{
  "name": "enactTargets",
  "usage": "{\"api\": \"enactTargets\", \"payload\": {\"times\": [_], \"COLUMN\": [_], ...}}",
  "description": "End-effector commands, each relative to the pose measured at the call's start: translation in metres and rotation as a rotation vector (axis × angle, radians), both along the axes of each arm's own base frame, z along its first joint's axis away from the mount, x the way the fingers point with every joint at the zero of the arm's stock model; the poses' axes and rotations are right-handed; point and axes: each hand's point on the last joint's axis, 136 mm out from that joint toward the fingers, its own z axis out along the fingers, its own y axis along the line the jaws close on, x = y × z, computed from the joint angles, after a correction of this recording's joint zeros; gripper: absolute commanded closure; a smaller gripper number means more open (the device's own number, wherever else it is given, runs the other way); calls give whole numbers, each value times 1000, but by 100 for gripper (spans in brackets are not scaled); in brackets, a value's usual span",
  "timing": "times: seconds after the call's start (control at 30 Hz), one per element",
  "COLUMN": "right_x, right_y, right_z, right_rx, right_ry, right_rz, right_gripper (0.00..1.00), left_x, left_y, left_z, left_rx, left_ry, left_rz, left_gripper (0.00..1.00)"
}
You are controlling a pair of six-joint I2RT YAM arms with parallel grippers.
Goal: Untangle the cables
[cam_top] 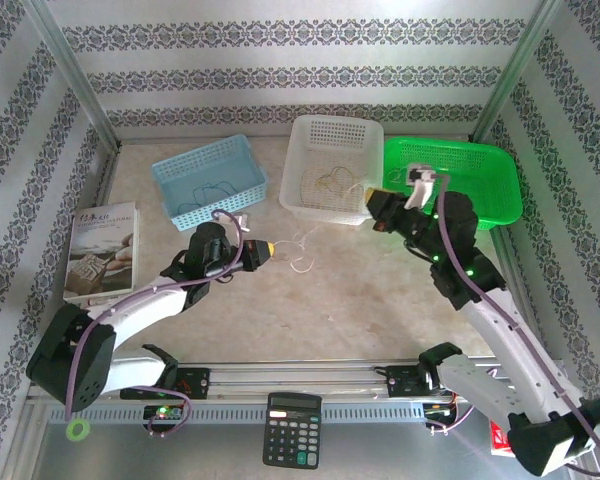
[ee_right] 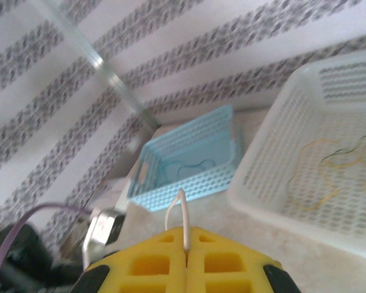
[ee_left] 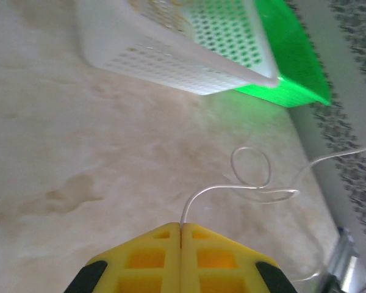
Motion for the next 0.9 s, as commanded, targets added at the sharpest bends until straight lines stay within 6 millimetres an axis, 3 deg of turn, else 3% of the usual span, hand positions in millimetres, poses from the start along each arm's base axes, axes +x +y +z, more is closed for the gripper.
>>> {"api": "enactTargets", "payload": {"times": [0.0,0.23,0.5,0.73,0.87], "right_x": [-3,-12,-20,-24,-23], "right_y": [-25,-68,-91,-104,-100], "right_z": [33,50,63,74,81], "right_rx": [50,60,55,45,62], "right_ry": [-52,-82,-109,-129,-141], "right_rz": [-75,-196,-277,-321,-293], "right_gripper": [100,100,100,100,100], "left_x": [-4,-6,-9,-11,-8], "left_y": [41,86,124,141,135], "left_z": [-30,-44,-49,-51,-45], "left_rx": [173,231,242,231,197], "left_ry": [58,114,148,159,135], "left_rz": [125,280,387,430,393], "left_gripper": [100,100,100,100,100]}}
